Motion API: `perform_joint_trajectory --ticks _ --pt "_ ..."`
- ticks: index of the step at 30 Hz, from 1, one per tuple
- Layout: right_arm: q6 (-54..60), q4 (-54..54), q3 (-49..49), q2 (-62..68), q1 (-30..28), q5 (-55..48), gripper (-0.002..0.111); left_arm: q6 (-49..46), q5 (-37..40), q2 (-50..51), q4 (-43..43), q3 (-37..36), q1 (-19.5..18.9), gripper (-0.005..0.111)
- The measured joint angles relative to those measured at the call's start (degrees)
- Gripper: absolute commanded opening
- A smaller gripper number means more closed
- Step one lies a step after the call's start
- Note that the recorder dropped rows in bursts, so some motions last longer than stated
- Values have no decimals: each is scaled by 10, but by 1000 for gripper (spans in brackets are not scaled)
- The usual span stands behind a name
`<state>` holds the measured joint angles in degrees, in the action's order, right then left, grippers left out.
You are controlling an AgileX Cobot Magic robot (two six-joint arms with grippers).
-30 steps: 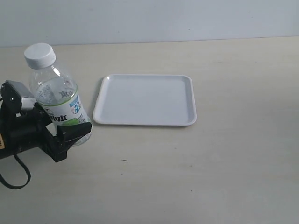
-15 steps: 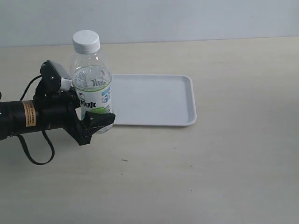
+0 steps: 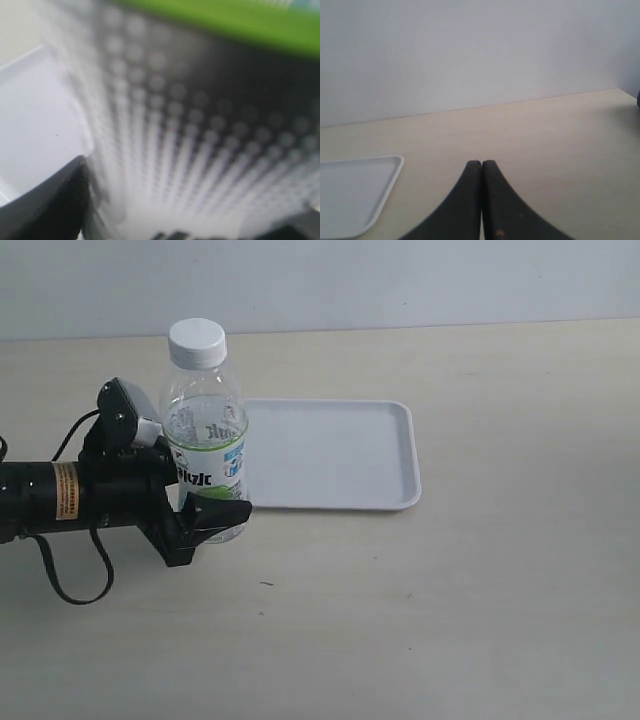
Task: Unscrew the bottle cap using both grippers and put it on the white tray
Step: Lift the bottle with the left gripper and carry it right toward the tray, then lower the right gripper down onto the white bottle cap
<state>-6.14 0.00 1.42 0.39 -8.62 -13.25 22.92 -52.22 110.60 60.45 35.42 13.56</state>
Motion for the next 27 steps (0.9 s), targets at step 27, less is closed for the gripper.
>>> perform_joint_trajectory --ticks 27 --pt "-54 221 79 59 0 173 0 36 12 0 78 0 0 0"
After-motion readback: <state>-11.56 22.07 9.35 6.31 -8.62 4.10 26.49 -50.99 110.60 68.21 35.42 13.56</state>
